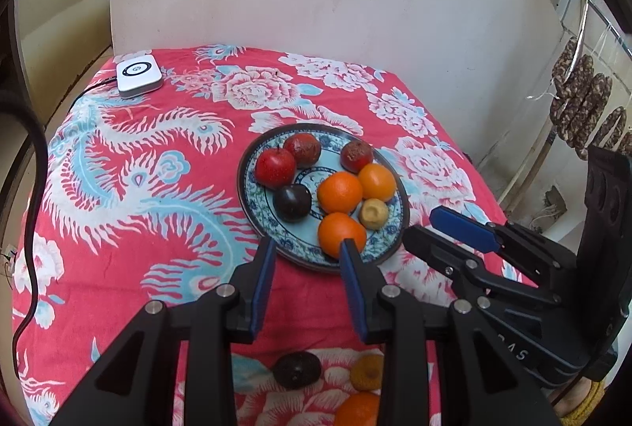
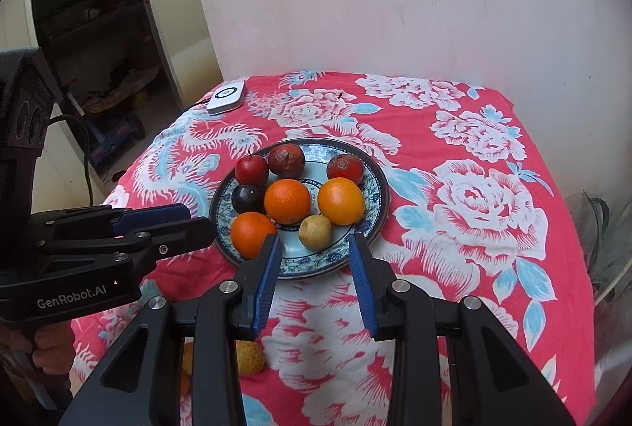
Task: Organize fruits
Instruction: 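Set both fruits on the plate and open both tools, then withdraw both tools from the plate toward the remaining fruits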
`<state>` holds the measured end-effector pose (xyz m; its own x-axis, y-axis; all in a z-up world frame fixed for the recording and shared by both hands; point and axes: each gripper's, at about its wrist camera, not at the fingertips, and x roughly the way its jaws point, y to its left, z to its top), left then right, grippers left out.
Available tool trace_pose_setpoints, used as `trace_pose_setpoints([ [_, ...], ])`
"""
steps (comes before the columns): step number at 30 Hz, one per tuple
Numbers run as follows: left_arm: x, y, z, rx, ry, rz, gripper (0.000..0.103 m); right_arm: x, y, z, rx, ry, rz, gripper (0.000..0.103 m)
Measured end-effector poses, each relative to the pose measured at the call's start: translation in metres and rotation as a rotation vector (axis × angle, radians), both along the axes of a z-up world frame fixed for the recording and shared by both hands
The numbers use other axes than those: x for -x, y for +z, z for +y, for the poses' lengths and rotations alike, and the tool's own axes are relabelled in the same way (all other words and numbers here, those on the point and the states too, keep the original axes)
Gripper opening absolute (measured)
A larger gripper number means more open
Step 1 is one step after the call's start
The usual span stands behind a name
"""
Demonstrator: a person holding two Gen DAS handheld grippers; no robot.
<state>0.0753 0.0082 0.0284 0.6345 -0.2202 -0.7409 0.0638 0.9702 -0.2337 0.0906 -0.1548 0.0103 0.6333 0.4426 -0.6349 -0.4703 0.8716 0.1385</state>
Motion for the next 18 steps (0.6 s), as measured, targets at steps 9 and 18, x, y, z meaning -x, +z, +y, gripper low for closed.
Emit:
trace_pose_setpoints([
  [9,0.020,0.002,-0.004,0.009,-0.021,0.011,0.035,0.018,0.001,-0.005,0.000,-0.004,0.000,0.037],
  [18,0.039,0.003,-0.015,0.001,-0.061,0.019,0.035,0.034,-0.003,-0.009,0.002,-0.012,0.010,0.037],
])
